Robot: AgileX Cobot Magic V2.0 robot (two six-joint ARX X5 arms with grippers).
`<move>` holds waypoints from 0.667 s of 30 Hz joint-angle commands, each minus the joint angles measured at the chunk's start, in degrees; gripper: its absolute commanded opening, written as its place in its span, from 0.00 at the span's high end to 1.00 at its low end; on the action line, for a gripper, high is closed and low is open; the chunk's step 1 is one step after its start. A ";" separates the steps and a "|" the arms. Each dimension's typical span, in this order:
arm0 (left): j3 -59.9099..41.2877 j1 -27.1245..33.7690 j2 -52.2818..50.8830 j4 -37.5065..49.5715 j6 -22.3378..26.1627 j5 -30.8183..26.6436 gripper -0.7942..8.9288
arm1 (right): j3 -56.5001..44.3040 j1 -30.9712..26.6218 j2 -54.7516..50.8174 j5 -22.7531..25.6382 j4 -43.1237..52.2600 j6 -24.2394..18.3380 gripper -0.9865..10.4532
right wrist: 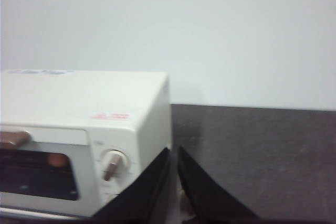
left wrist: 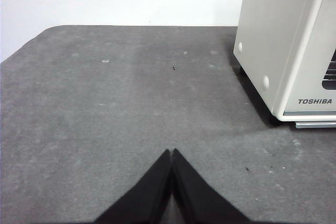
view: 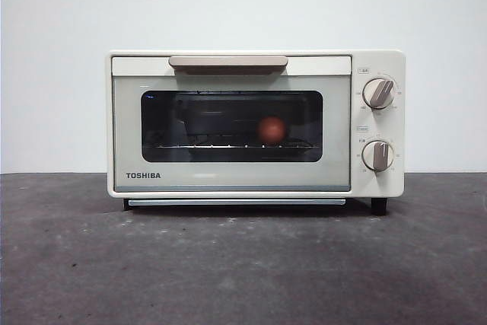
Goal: Eggoven
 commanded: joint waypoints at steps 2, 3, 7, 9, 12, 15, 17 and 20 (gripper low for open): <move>-1.57 0.09 -0.07 -0.20 -0.48 -0.02 0.91 | -7.13 -1.95 -3.89 0.52 4.61 -2.75 0.91; -1.57 0.09 -0.07 -0.20 -0.48 -0.02 0.91 | -9.03 -2.29 -5.07 0.50 5.46 -2.75 0.91; -1.57 0.09 -0.07 -0.20 -0.48 -0.02 0.91 | -15.91 -3.02 -9.22 0.46 7.89 -2.67 0.91; -1.57 0.09 -0.07 -0.20 -0.48 -0.02 0.91 | -18.88 -3.02 -11.04 0.42 8.24 -2.64 0.91; -1.57 0.09 -0.07 -0.20 -0.48 -0.02 0.91 | -22.16 -3.02 -13.14 0.35 8.17 -2.23 0.91; -1.57 0.09 -0.07 -0.20 -0.48 -0.02 0.91 | -24.63 -3.02 -14.80 0.31 8.09 -2.19 0.91; -1.57 0.09 -0.07 -0.20 -0.48 -0.02 0.91 | -25.18 -3.04 -15.76 0.31 5.95 -2.23 0.91; -1.57 0.09 -0.07 -0.20 -0.48 -0.02 0.91 | -25.18 -3.04 -16.87 0.39 2.45 -2.27 0.91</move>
